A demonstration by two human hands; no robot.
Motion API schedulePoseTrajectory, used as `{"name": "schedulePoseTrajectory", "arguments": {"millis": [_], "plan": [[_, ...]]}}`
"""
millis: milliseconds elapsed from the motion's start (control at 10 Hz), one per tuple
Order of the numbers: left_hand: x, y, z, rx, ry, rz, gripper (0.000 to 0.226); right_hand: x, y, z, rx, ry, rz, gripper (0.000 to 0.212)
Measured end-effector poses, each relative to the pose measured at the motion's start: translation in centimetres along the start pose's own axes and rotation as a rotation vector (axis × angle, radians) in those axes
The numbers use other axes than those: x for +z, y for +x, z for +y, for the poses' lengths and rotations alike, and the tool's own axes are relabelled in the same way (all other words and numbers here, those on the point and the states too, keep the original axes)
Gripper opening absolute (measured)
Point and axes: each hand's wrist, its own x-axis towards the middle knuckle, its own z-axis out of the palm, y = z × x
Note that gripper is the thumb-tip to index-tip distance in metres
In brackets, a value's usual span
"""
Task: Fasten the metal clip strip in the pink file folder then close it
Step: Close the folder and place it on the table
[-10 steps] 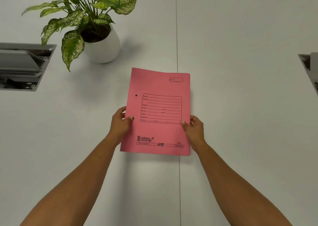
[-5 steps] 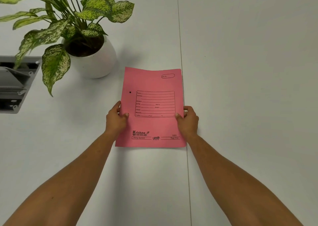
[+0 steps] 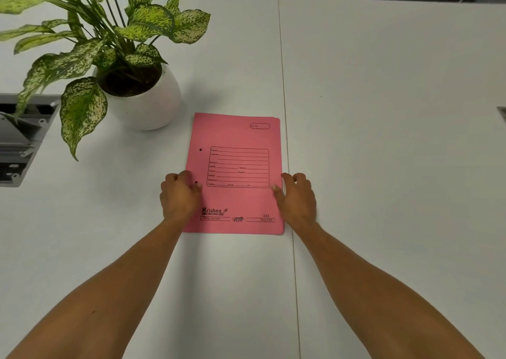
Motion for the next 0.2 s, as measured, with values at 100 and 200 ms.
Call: {"name": "schedulePoseTrajectory", "arguments": {"millis": [100, 200], "plan": [[-0.3, -2.0, 0.3, 0.04, 0.025, 0.062, 0.035, -1.0, -1.9, 1.4, -0.035, -0.062, 0.07, 0.049], [-0.1, -4.9, 0.8, 0.142, 0.03, 0.068, 0.037, -2.0, -4.5, 3.2, -0.011, -0.093, 0.102, 0.053]]}}
